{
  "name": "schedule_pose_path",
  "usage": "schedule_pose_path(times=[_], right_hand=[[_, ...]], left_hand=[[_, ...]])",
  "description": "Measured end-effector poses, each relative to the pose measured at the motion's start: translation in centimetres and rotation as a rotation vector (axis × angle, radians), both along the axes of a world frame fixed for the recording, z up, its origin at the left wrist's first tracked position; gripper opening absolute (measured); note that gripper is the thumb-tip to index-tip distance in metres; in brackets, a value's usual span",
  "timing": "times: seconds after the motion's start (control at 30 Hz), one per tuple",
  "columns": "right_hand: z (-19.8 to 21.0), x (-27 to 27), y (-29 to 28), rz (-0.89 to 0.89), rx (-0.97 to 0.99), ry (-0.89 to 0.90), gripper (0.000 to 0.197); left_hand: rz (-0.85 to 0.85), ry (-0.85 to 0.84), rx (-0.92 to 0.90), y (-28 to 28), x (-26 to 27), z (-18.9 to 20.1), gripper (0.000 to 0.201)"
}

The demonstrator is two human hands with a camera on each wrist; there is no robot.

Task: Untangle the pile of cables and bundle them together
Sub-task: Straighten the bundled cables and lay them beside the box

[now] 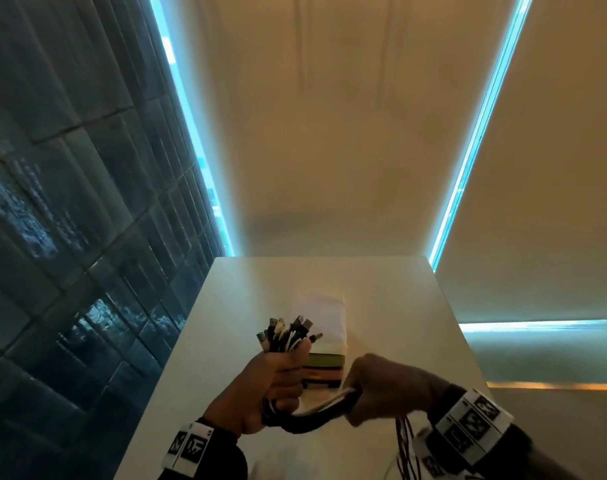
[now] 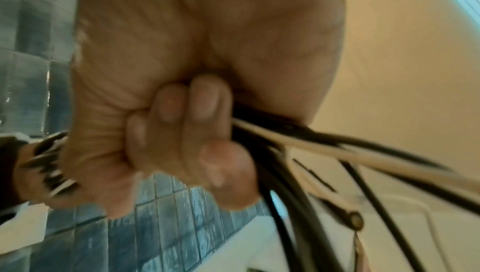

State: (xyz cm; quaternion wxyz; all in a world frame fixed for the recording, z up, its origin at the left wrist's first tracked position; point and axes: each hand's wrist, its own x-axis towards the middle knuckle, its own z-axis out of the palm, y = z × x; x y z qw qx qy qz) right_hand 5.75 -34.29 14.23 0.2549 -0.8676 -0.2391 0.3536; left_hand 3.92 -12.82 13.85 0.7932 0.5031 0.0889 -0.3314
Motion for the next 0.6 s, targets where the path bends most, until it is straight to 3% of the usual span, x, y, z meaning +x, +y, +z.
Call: schedule_pose_path(times=[0.1,0.2,0.33,0.43,0.6], right_hand=[[0.5,0.6,0.3,0.014,0.001,-0.298,0.012],[0.8,1.0,0.7,0.001,-0.023,-0.479,0.012],[1.5,1.4,2.5,0.082,-0.117,-0.695,0.014],[1.7,1.5,3.5,0.085,-0.144,-0.769,0.017],[1.6,1.3,4.1,0.088,-0.134,-0.743,0.022]], left_hand=[[-0.008,-0.008,-0.025,-0.2,-0.3,-0.4,0.030],[-0.023,-0.069,0.029,-0.5,-0.7,-1.0,0.038],[-0.108,-0.151,0.172,-1.5,-1.2,-1.0,0.065],[-0.119,-0.177,0.331,-1.8,-1.0,-0.7,0.066],[-0.093,-0.146,0.447,-1.9,-1.1,-0.7,0.041]])
